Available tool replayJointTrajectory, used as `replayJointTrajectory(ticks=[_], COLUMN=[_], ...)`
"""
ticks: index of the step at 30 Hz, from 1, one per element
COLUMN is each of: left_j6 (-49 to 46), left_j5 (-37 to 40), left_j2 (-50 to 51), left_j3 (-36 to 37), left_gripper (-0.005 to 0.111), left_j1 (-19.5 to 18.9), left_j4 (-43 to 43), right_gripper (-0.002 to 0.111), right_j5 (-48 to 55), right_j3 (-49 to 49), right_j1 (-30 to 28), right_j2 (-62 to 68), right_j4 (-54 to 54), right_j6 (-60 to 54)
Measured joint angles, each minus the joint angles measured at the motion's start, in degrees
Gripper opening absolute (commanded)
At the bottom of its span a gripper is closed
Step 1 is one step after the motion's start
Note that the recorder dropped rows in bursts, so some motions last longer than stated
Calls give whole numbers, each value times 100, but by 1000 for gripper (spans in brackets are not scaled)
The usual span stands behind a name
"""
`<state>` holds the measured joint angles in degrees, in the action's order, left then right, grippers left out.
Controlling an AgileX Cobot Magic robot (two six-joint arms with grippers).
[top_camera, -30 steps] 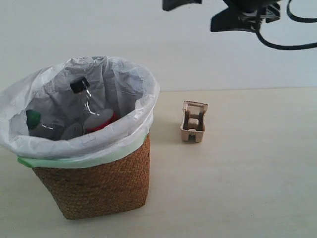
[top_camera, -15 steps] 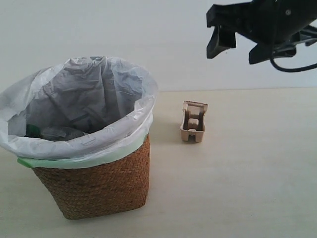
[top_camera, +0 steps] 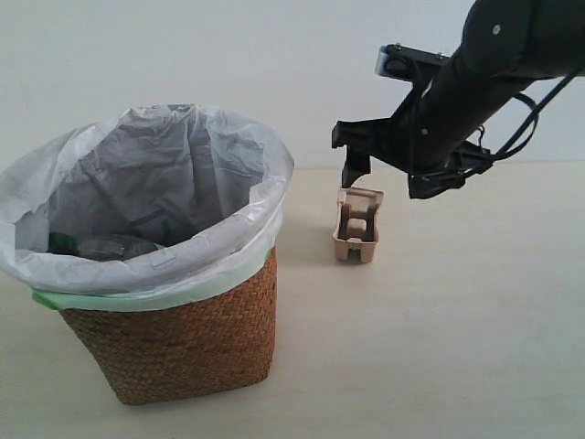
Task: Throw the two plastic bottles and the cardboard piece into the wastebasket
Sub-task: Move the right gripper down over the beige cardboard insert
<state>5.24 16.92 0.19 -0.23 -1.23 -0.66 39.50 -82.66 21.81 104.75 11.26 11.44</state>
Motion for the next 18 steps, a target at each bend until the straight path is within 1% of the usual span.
replayJointTrajectory(ticks=[5,7,11,18], left_j6=[0,0,0,0], left_j5=[0,0,0,0], left_j2=[0,0,0,0], left_j3=[0,0,0,0], left_gripper=[4,4,4,4], left_j1=[0,0,0,0], left_j4=[0,0,0,0], right_gripper=[76,76,76,76], right_j5=[-120,-131,-77,-268], right_j3=[-695,-1093,-1591,-1772], right_j1=[0,0,0,0], right_j2=[693,1141,1687,2279], right_j4=[23,-98,-539,-611], right_j6=[36,217,792,1153])
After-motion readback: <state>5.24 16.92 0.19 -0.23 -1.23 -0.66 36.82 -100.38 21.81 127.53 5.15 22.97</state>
